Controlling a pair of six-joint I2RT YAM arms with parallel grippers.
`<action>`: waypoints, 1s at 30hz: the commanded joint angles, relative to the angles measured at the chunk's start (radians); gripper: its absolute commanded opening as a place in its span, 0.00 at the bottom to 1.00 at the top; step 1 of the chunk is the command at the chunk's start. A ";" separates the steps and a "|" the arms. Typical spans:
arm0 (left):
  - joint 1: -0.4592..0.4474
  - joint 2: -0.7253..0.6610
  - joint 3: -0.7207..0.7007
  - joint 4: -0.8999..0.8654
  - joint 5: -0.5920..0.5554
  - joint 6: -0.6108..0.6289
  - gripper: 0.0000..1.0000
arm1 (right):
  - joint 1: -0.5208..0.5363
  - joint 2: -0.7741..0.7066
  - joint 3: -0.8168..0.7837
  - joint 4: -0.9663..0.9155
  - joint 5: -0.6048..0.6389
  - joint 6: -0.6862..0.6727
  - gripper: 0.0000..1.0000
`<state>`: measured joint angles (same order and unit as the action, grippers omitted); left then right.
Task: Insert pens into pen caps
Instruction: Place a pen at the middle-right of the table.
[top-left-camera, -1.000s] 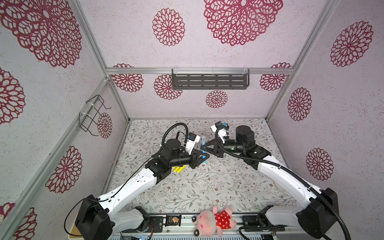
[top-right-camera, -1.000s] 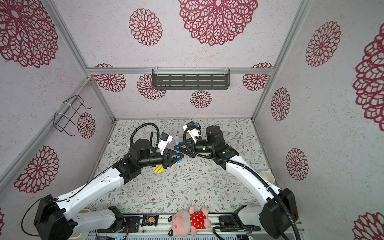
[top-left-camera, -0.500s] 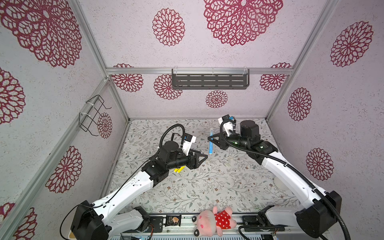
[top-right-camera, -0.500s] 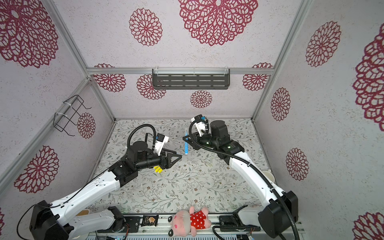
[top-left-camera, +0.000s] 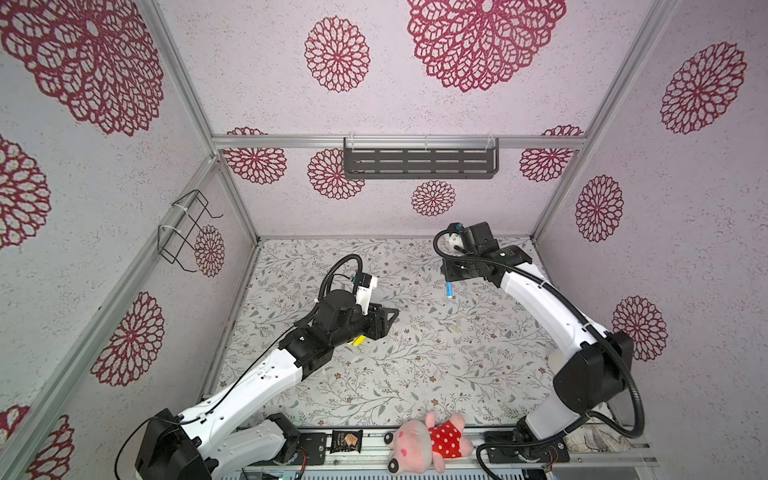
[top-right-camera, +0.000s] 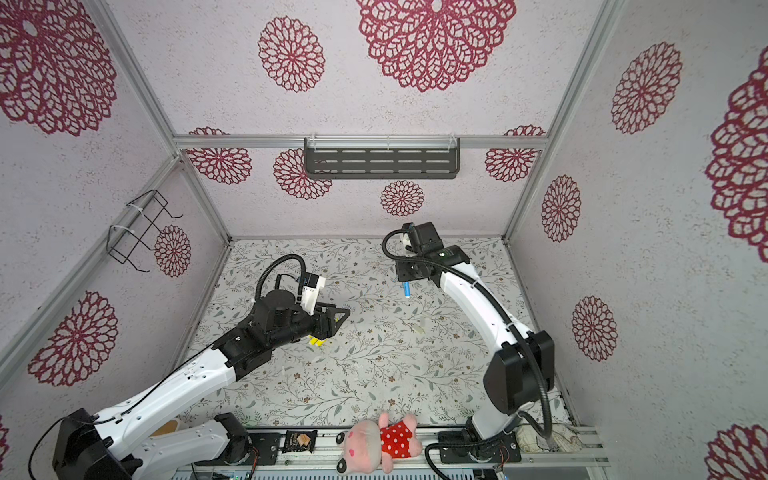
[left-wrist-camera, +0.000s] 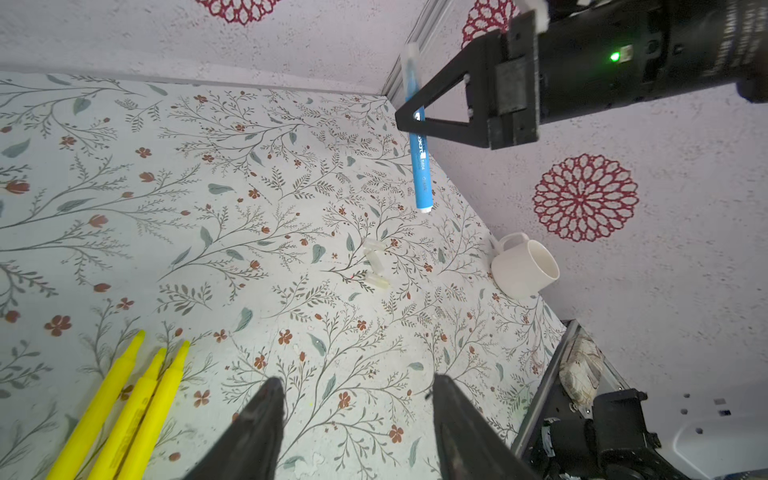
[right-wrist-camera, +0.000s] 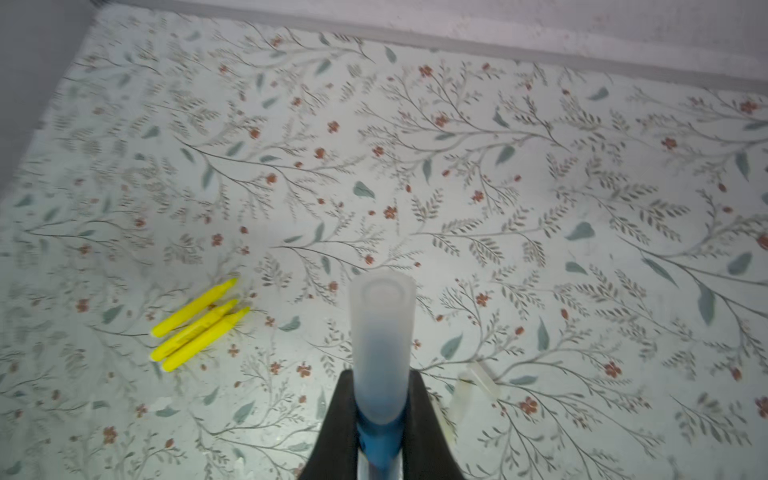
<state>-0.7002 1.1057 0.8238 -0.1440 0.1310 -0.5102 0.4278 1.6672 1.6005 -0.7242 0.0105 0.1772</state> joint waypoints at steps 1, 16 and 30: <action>0.002 0.000 -0.008 0.004 -0.029 -0.007 0.60 | -0.031 0.036 0.045 -0.096 0.138 -0.022 0.00; 0.006 0.016 -0.028 -0.019 -0.084 -0.026 0.60 | -0.211 0.196 -0.002 -0.103 0.165 -0.057 0.00; 0.007 0.048 -0.025 -0.025 -0.098 -0.034 0.59 | -0.317 0.290 -0.091 -0.002 0.150 -0.046 0.00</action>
<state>-0.6975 1.1469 0.7879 -0.1604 0.0452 -0.5358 0.1169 1.9633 1.4952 -0.7391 0.1455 0.1322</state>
